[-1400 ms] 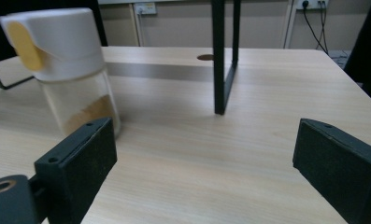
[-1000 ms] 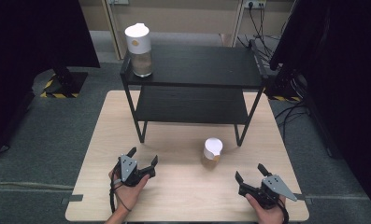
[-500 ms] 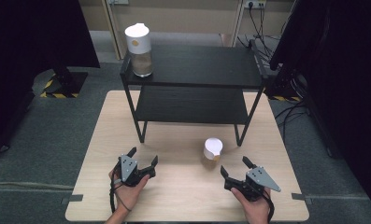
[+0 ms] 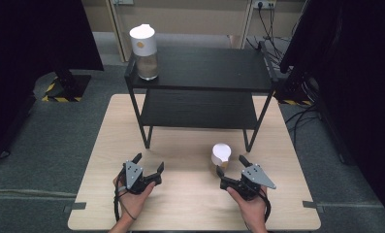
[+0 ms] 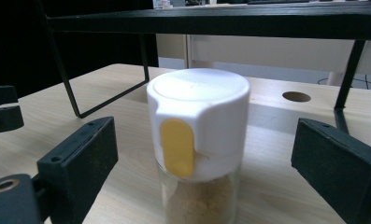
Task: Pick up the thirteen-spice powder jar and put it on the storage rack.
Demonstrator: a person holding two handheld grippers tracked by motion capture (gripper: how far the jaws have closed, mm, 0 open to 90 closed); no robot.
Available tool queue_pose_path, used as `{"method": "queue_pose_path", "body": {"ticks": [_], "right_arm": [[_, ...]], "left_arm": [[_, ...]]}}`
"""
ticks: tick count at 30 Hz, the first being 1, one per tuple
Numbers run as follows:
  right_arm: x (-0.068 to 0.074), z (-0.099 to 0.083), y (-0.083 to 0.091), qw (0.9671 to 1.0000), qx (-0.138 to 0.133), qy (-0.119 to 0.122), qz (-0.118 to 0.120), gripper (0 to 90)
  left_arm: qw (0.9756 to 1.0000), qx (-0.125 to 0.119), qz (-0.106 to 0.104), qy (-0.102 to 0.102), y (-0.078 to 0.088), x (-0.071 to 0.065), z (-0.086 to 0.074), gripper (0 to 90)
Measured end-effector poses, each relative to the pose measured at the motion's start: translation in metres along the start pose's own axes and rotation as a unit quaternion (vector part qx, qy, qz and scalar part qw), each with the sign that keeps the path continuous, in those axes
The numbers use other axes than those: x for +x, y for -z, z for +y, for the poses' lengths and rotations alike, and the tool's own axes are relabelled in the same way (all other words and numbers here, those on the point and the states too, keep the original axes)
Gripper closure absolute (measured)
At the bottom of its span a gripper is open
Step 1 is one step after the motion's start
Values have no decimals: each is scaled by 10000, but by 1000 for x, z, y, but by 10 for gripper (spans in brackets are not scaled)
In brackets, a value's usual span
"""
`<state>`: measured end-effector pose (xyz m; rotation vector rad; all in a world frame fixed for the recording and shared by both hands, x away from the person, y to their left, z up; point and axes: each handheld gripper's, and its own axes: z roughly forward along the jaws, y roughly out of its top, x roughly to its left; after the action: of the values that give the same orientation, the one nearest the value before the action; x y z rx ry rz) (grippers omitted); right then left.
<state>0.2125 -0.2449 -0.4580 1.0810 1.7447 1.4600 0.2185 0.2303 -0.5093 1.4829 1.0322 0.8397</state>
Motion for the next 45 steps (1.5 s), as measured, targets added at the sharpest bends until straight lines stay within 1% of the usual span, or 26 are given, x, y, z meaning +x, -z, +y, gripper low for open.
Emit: {"method": "queue_pose_path", "body": {"ticks": [5, 11, 16, 19, 22, 26, 30, 33, 42, 45], "right_arm": [[2, 4, -11, 10000, 44, -15, 0, 91], [1, 6, -20, 10000, 82, -14, -27, 122], [1, 8, -26, 9999, 147, 76, -35, 157], [2, 8, -29, 9998, 156, 89, -83, 186], [4, 8, -33, 9997, 182, 151, -107, 216], [5, 8, -35, 9996, 182, 162, -155, 242], [7, 9, -36, 9995, 218, 181, -150, 272], [7, 7, -37, 9995, 193, 190, -134, 303], [9, 3, -36, 9996, 118, 205, -165, 308], [10, 2, -35, 9997, 92, 155, -190, 309]], "left_arm": [[10000, -12, -10, -12, 0, 0, 0, 89], [10000, -5, -13, -27, 0, 0, 0, 89], [10000, 0, -14, -30, 0, 0, 0, 89], [10000, -5, -17, -30, 0, 0, 0, 89], [10000, -1, -20, -35, 0, 0, 0, 89], [10000, -3, -21, -42, 0, 0, 0, 89], [10000, 2, -26, -47, 0, 0, 0, 89], [10000, 0, -26, -49, 0, 0, 0, 89], [10000, 1, -23, -63, 0, -1, 0, 89], [10000, -2, -23, -71, 0, -1, 0, 89]]}}
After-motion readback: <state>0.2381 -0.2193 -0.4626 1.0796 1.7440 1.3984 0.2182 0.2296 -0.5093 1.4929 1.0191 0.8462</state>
